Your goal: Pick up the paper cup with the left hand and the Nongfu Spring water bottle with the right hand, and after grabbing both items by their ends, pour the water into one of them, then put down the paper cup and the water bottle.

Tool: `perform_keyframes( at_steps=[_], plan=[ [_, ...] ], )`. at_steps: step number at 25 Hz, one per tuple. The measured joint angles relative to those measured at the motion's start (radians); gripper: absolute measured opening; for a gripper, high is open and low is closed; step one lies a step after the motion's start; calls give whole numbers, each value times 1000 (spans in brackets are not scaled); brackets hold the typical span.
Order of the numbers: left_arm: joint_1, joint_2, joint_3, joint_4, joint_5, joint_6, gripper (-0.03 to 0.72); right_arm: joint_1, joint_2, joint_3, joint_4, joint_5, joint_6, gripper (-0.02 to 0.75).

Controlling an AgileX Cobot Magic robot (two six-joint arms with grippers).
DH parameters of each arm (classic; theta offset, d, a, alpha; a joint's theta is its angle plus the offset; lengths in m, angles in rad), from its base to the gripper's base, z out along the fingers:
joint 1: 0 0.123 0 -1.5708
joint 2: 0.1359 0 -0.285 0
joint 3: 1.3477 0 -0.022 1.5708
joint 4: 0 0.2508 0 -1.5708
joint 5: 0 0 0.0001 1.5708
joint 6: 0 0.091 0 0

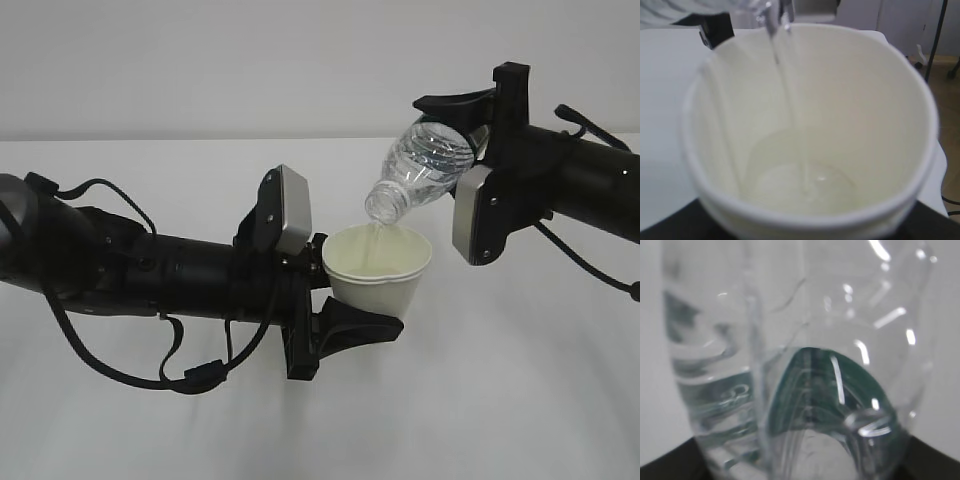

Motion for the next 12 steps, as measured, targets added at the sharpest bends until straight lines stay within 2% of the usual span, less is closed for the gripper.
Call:
perform_keyframes(
  at_steps=[12],
  plan=[
    [0,0,0,0,0,0,428,0,0,0,0,-1,-4,447]
  ],
)
